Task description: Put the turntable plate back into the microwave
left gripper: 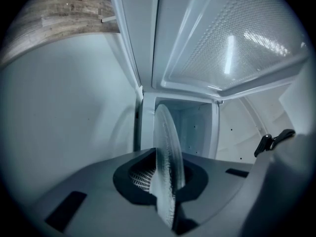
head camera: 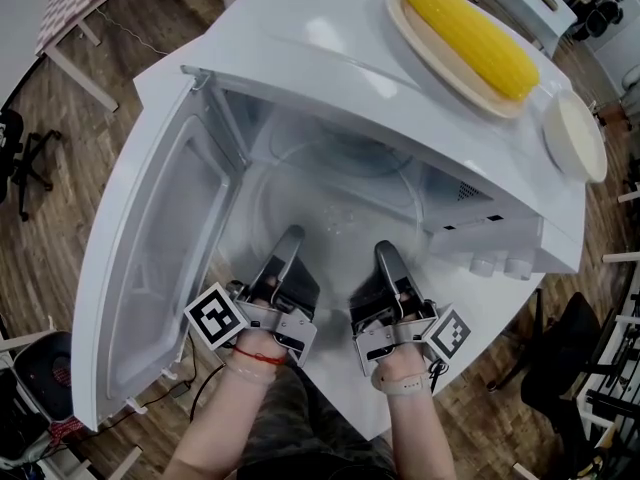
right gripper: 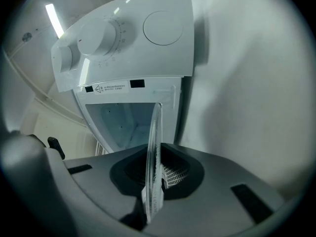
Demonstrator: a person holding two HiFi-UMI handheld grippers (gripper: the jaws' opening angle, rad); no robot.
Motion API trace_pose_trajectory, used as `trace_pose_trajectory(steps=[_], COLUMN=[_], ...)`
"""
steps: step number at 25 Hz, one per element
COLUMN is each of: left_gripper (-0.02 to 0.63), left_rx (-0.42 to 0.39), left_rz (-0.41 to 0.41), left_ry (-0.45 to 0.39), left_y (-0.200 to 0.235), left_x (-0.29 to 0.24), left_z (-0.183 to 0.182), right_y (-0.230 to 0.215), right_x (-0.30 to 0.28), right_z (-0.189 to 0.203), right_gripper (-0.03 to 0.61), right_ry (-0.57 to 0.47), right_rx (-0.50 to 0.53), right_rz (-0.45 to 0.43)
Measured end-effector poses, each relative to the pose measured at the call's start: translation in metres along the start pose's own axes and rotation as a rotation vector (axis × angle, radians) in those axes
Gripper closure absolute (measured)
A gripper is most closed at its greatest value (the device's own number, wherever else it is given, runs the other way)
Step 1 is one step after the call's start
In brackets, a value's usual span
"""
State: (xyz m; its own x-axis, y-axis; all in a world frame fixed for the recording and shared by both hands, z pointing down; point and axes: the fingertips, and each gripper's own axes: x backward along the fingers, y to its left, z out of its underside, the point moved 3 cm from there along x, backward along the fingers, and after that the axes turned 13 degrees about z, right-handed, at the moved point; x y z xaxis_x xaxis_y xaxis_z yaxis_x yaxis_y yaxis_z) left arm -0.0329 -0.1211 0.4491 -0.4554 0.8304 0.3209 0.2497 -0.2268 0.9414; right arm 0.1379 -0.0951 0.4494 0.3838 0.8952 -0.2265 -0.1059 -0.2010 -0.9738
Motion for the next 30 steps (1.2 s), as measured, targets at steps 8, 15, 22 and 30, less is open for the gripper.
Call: trace_pose_trajectory(steps=[8,15,22,30], left_gripper=[0.581,0.581,0.58,0.581], left_rx=[0.028,0.028,0.038,0.05], left_rz=[0.002,0.006,0.003,0.003], left_ry=[-0.054,-0.061,-0.081,-0.102], left_y=[0.002,0.005,0.005,0.002], left_x=[-0.007,-0.015,-0.018,-0.018], left_z=[-0.002,-0.005,-0.006,-0.004], right_y=[0.009,0.01,0.009,0.009], right_x=[-0.004,0.007,0.005,-0.001], right_z=[-0.004,0.0,0.016,0.04], right_gripper=[0.513,0.477,0.477,0.511], right_ry=[-0.013,0.006,0.052,0.127], right_rx=[0.021,0.003,-0.042,-0.023], right_rz=[0.0,0.0,-0.014,0.002])
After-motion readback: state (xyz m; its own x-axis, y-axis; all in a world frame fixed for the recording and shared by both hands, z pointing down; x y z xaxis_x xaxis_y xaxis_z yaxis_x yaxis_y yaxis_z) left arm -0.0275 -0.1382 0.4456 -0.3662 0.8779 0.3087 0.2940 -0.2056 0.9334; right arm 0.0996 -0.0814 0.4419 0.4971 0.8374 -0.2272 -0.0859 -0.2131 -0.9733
